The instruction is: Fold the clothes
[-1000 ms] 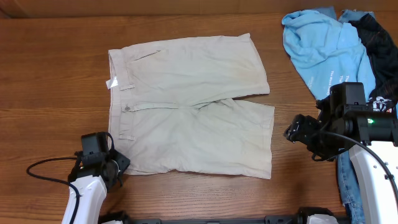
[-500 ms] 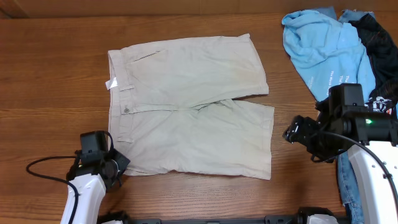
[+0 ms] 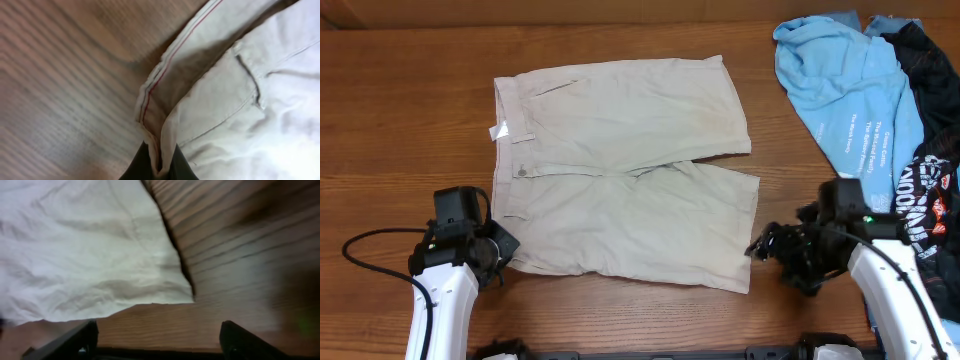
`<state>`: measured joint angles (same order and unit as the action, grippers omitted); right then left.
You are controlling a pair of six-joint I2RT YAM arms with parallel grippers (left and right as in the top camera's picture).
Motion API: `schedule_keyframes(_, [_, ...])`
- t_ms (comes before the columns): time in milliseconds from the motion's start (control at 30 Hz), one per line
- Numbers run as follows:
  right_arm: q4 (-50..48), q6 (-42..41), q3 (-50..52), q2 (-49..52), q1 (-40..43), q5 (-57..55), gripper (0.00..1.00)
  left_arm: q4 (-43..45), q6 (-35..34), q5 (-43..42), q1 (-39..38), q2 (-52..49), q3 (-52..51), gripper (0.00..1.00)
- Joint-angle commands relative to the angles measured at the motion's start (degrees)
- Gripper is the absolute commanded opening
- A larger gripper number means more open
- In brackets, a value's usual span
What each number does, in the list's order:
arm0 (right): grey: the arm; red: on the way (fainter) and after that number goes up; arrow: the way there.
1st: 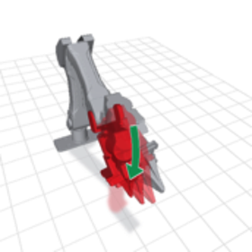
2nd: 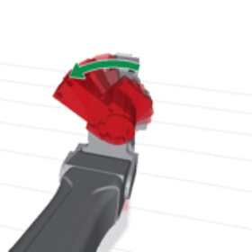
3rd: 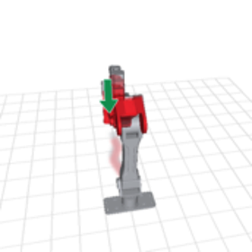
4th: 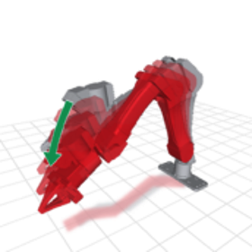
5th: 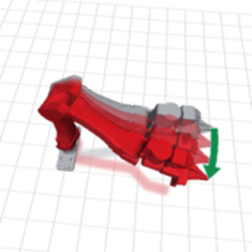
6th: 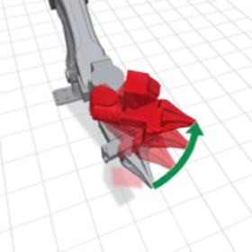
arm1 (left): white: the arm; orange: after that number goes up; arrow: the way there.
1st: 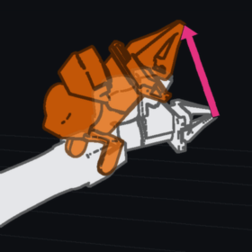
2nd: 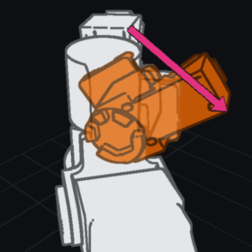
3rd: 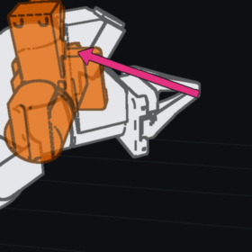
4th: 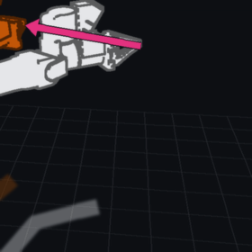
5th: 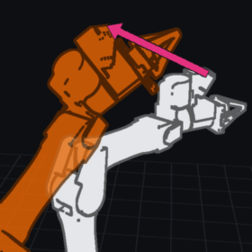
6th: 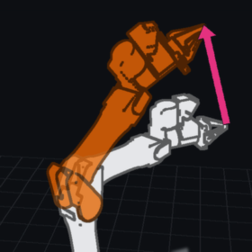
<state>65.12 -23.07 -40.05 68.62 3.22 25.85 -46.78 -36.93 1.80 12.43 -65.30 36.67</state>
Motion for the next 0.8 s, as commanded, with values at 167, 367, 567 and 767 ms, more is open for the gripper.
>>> schedule_keyframes(167, [-8.0,-5.4,12.0,-1.0,-0.3,9.3,0.79,-3.6,4.2,1.7,0.3,-0.1,1.2,0.04])
schedule_keyframes(367, [-11.3,-5.7,15.8,-1.0,-0.3,9.4,0.76,-4.2,4.2,1.8,0.3,-0.1,1.2,0.04])
schedule_keyframes(567, [-16.8,-6.0,18.4,-0.9,-0.3,9.4,0.72,-4.9,4.9,2.1,0.3,-0.1,1.2,0.04])
schedule_keyframes(767, [-20.9,-7.7,20.0,1.0,-0.3,8.6,0.54,-4.9,4.8,3.6,0.3,-0.1,1.2,0.04])
